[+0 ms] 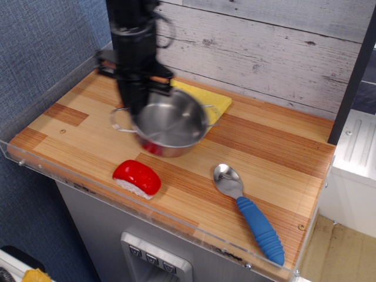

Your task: Put the pot in the bottom left hand corner of the table.

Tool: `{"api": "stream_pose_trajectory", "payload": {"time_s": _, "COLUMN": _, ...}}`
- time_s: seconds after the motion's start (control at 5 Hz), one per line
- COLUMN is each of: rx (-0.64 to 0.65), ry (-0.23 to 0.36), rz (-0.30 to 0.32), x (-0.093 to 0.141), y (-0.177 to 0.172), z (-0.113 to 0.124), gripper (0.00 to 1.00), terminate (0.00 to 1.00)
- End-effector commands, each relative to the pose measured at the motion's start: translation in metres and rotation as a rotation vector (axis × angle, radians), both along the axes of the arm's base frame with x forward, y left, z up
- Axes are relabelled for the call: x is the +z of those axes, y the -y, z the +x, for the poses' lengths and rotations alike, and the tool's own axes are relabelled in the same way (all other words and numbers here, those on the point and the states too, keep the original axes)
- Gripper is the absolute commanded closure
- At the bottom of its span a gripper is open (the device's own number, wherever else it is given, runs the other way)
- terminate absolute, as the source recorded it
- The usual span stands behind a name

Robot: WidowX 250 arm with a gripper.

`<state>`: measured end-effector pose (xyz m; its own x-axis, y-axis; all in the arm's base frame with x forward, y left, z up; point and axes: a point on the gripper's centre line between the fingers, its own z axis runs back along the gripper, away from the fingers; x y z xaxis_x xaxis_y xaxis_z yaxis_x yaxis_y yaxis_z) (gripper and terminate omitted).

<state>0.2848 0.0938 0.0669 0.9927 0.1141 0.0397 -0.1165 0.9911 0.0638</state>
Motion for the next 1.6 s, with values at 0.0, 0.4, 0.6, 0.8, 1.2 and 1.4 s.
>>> {"api": "stream_pose_trajectory", "payload": {"time_s": 0.0, "rx": 0.136, "ry": 0.124, "rz": -0.024, "x": 0.024, "y": -0.03, "z": -0.032, "gripper": 1.0, "terminate": 0.0}}
{"api": "stream_pose_trajectory", "payload": {"time_s": 0.4, "rx": 0.221, "ry": 0.104, "rz": -0.021, "x": 0.007, "y": -0.059, "z": -0.046, "gripper": 1.0, "terminate": 0.0}}
{"api": "stream_pose_trajectory", "payload": {"time_s": 0.6, "rx": 0.258, "ry": 0.127, "rz": 0.016, "x": 0.0, "y": -0.076, "z": -0.049, "gripper": 1.0, "terminate": 0.0}}
{"api": "stream_pose_trajectory", "payload": {"time_s": 0.8, "rx": 0.301, "ry": 0.096, "rz": 0.032, "x": -0.01, "y": -0.091, "z": -0.053, "gripper": 1.0, "terminate": 0.0}}
{"api": "stream_pose_trajectory", "payload": {"time_s": 1.2, "rx": 0.345, "ry": 0.046, "rz": 0.06, "x": -0.031, "y": -0.108, "z": -0.062, "gripper": 1.0, "terminate": 0.0}}
{"api": "stream_pose_trajectory", "payload": {"time_s": 1.4, "rx": 0.377, "ry": 0.03, "rz": 0.113, "x": -0.038, "y": -0.116, "z": -0.066, "gripper": 1.0, "terminate": 0.0}}
